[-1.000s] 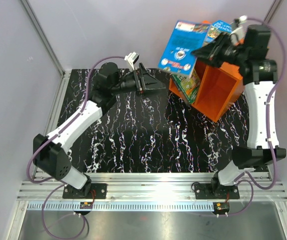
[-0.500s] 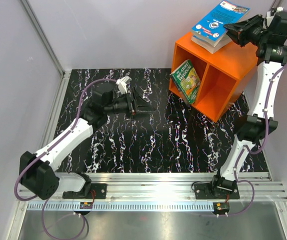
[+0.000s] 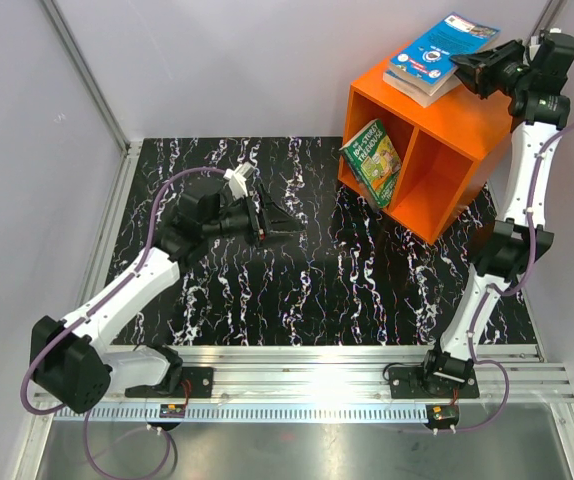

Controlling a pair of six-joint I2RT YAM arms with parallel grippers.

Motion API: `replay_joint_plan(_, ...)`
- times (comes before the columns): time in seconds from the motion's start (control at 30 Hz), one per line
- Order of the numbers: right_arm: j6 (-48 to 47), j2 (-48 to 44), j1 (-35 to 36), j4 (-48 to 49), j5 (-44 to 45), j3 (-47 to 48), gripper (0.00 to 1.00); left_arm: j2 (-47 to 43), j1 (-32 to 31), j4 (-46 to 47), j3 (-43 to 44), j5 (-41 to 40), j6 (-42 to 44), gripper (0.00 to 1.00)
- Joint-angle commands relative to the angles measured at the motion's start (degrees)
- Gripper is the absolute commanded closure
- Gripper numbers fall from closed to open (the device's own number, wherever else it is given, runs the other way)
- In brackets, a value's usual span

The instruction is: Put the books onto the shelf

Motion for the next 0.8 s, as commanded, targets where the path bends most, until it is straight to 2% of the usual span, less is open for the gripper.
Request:
replay_joint_plan(0.0,0.01,1.28,-0.3,4.63,0.04,2.49,1.0,-1.38,0.14,1.46,-0.31,-0.63,0.75,0.23)
replay_joint_plan(0.27,-2.81,1.55,-0.3,2.42,1.98,0.64,0.99,0.82,0.23,3.3,-0.13,-0.02,0.31,0.23)
replay_joint_plan(0.33,-2.63,1.9,-0.3,2.25,2.24,0.73,0.84,1.69,0.23,3.39,0.4,0.24,0.4,0.23)
replay_joint_plan(0.37,-2.63,1.99,-0.3,2.34,2.24,0.65,0.73,1.87,0.14,3.48,0.57,0.42,0.4,0.23)
replay_joint_plan(0.4,-2.72,2.07,-0.3,2.08,2.24,0.82,0.55,2.05,0.14,3.39,0.75,0.42,0.48,0.23)
replay_joint_plan(0.5,-3.51,2.08,-0.3,1.11,2.33,0.82,0.35,2.75,0.14,3.48,1.36,0.51,0.57,0.24)
replay_joint_plan(0.53,-3.86,1.9,-0.38,0.67,2.59,0.91,0.31,2.84,0.23,3.39,1.45,0.68,0.57,0.24)
replay_joint_plan(0.77,-6.76,0.06,-1.87,-4.07,2.68,-0.67,0.28,3.98,0.14,2.96,2.59,1.04,1.01,0.24)
